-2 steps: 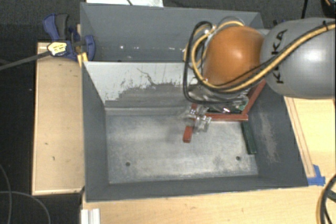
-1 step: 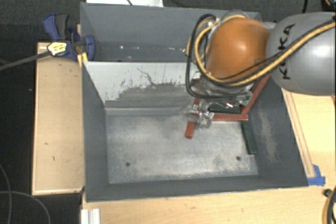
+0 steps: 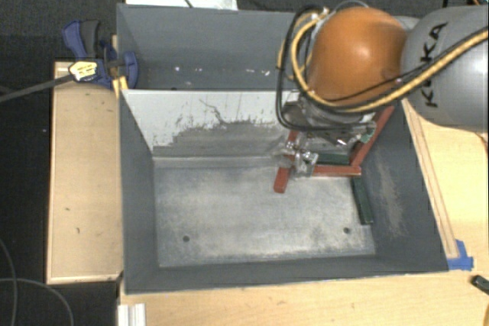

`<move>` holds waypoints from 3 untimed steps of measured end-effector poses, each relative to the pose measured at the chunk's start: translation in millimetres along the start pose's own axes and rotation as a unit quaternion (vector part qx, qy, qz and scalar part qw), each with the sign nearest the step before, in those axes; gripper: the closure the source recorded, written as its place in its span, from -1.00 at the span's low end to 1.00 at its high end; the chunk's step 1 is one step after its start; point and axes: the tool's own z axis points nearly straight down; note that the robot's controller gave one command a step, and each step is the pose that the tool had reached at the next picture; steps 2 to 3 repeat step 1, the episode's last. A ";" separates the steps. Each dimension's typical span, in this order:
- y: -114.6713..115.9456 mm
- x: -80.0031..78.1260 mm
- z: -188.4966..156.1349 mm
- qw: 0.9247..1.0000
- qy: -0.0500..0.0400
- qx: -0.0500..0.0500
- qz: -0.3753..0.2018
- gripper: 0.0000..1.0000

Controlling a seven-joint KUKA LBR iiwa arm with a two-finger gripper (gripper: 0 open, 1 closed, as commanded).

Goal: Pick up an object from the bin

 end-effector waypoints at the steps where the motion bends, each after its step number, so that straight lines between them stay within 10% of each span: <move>1: -0.6 -1.1 -3.8 1.000 0.000 -0.001 0.005 1.00; 3: -0.6 -1.1 -3.8 1.000 0.000 -0.001 0.005 1.00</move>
Offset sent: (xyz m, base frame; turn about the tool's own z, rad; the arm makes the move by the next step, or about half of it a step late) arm 0.0001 0.0000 0.0031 0.0000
